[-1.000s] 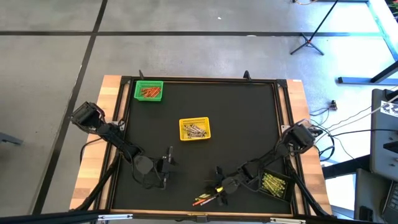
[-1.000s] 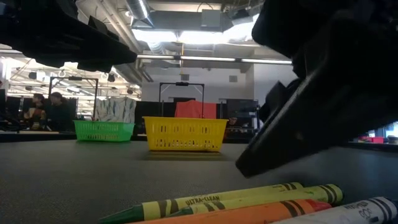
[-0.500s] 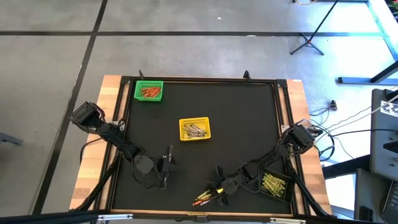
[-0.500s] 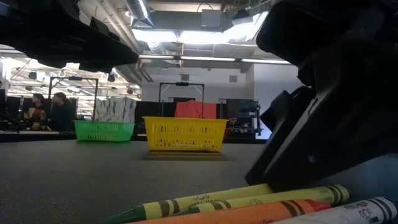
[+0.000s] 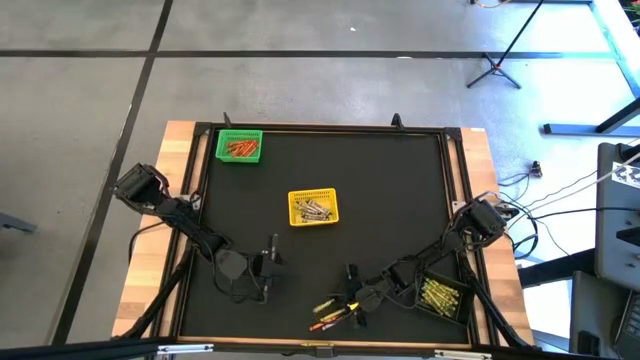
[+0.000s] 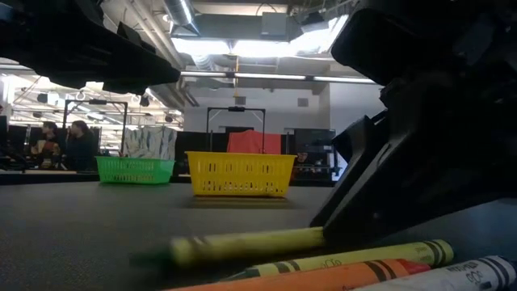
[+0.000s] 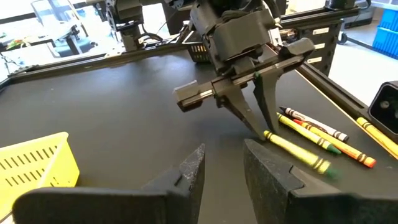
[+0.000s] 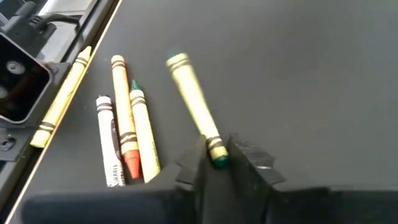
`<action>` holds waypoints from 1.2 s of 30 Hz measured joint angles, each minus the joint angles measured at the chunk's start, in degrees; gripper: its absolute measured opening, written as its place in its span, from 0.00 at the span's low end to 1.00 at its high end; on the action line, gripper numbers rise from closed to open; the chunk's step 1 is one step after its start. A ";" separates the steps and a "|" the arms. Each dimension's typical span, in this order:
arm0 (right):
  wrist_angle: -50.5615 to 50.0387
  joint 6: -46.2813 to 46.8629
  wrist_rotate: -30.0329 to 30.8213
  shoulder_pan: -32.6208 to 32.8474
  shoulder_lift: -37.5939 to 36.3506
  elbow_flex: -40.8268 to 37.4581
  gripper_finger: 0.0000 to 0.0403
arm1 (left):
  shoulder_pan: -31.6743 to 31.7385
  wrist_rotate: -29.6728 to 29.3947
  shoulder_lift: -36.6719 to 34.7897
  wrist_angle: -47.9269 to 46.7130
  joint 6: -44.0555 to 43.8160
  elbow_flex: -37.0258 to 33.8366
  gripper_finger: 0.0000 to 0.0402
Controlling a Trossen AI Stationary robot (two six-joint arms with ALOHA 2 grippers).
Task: Sort crayons
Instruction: Put the green crayon into the black bin
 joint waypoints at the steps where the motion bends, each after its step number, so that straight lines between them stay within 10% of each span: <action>1: -0.15 0.04 -0.02 -0.04 0.00 0.00 0.17 | 0.00 -0.02 0.00 0.00 0.00 0.00 0.23; 6: -0.90 0.06 -0.01 -0.04 -0.04 0.00 0.03 | 0.00 -0.01 0.00 0.00 -0.02 0.00 0.23; 21: -5.86 3.41 -0.58 0.87 -6.93 -0.26 0.03 | -0.07 0.31 0.00 0.00 -0.36 -0.01 0.23; 36: -40.28 29.50 -1.46 9.00 -28.82 -0.13 0.05 | -0.07 0.37 0.00 0.24 -1.20 0.00 0.23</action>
